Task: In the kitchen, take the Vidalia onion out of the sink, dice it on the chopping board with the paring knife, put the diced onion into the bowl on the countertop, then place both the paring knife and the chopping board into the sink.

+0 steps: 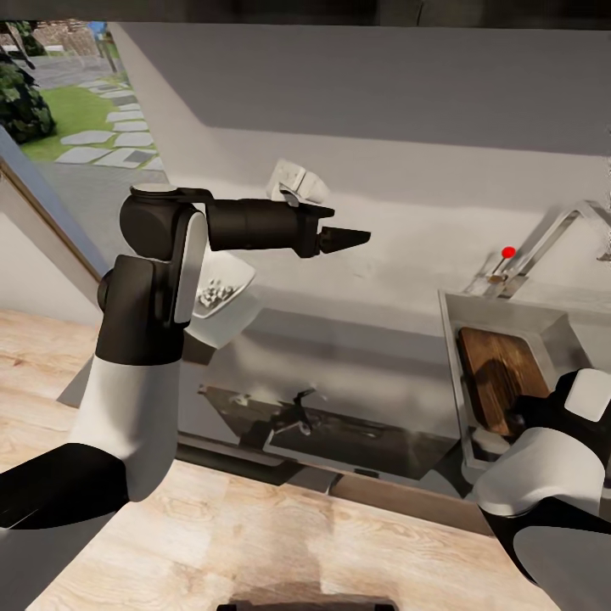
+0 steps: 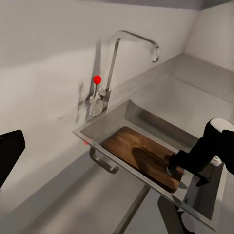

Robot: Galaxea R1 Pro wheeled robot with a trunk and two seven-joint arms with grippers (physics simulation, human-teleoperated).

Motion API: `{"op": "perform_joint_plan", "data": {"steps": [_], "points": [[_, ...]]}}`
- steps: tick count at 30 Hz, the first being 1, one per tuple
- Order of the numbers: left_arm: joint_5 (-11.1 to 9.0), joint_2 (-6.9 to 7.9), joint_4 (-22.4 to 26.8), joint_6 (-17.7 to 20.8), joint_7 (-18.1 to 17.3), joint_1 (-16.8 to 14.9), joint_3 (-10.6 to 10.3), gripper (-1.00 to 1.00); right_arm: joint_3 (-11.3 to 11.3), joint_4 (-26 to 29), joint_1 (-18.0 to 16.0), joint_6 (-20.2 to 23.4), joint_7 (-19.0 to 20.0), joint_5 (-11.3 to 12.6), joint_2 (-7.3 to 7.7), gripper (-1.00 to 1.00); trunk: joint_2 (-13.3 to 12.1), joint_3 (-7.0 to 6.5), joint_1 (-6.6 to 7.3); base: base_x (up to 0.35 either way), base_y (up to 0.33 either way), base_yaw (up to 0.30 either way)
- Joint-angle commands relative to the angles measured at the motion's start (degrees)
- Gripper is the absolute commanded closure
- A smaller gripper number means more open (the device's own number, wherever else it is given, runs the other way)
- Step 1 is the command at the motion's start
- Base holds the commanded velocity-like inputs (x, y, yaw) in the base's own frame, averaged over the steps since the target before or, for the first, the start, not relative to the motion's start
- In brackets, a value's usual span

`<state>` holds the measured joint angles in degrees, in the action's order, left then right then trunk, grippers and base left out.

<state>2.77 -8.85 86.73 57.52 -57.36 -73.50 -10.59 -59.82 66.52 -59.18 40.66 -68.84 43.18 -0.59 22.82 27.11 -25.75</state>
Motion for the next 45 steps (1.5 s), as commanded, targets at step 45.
{"op": "perform_joint_plan", "data": {"steps": [45], "points": [[0.3,-0.03,-0.5,0.4,-0.4,0.0,0.0,-1.00,26.0,12.4,-0.1,17.5,19.1,0.3,1.23,-1.00,0.1,-4.04,-0.04,0.000,0.000,0.009]]}}
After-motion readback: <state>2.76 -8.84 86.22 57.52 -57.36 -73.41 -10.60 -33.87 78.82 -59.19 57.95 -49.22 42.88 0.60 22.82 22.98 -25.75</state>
